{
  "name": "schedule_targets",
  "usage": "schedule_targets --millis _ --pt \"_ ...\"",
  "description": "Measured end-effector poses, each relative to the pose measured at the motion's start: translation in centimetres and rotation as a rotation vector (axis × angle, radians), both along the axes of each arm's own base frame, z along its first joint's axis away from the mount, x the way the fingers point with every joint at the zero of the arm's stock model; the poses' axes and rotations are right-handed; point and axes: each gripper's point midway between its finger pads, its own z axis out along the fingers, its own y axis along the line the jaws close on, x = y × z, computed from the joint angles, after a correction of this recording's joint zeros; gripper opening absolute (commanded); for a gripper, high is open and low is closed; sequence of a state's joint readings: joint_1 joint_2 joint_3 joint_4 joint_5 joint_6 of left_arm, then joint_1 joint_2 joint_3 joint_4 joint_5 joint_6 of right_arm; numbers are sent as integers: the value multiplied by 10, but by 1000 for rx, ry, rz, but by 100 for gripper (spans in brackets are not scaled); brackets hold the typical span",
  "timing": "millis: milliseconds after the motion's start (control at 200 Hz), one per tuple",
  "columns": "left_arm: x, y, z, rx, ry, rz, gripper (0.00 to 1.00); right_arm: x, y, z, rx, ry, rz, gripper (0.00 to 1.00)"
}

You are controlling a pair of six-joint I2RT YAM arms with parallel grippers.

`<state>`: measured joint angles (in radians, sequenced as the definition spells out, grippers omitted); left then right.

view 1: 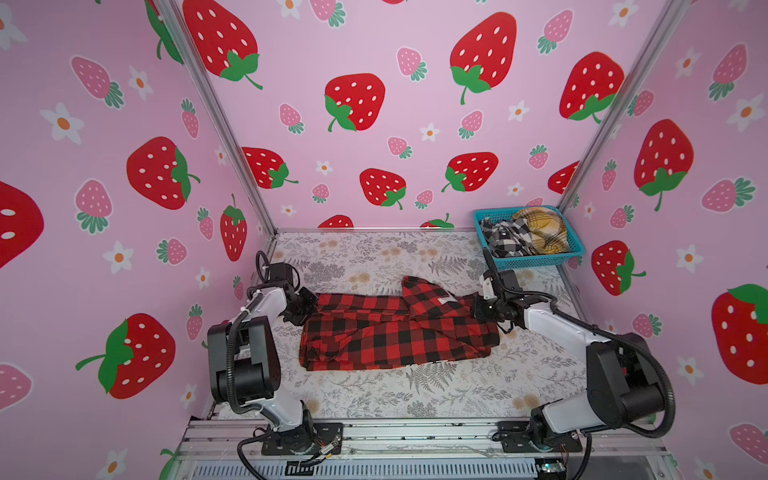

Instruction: Fold and stack the long sleeve shirts

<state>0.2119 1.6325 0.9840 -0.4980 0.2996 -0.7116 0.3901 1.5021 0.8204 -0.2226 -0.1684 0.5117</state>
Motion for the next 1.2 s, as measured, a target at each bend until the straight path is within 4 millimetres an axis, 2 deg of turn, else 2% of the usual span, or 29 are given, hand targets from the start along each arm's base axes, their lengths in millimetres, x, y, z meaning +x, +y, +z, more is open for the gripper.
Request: schedule_targets --millis 110,200,460,550,630,735,860,935,1020,1041,1061,1111,1146,1201 --pt "-13 -4 -13 -8 32 -2 0 -2 -2 -18 -21 44 -5 0" --pt "-16 -6 -11 -7 28 -5 0 4 -1 -21 -32 50 -9 0" --pt "-11 -8 30 3 -83 19 0 41 7 11 -34 -36 -30 0" --pt "-11 -10 46 4 -123 29 0 44 5 13 -43 -41 -42 0" --pt "-14 -11 51 4 -135 36 0 45 2 7 -56 -27 -56 0" --pt "-28 -13 36 4 -95 44 0 44 0 -5 -72 3 -64 0" --pt "-55 -15 -5 -4 38 50 0 42 -1 -17 -83 31 -65 0" --pt "-64 -17 -26 -15 104 52 0 40 -1 -22 -81 38 -63 0" --pt "-64 -19 -32 -26 120 51 0 36 0 -27 -76 49 -59 0" --pt "-63 -19 -32 -26 116 51 6 35 0 -27 -74 52 -58 0" --pt "-63 -18 -32 -25 112 51 14 34 0 -28 -72 56 -57 5" --pt "-62 -19 -32 -23 108 45 29 33 1 -28 -62 63 -57 27" --pt "-60 -18 -30 -20 103 44 36 32 2 -27 -57 62 -54 40" --pt "-59 -17 -25 -14 100 51 44 32 3 -22 -50 56 -49 56"
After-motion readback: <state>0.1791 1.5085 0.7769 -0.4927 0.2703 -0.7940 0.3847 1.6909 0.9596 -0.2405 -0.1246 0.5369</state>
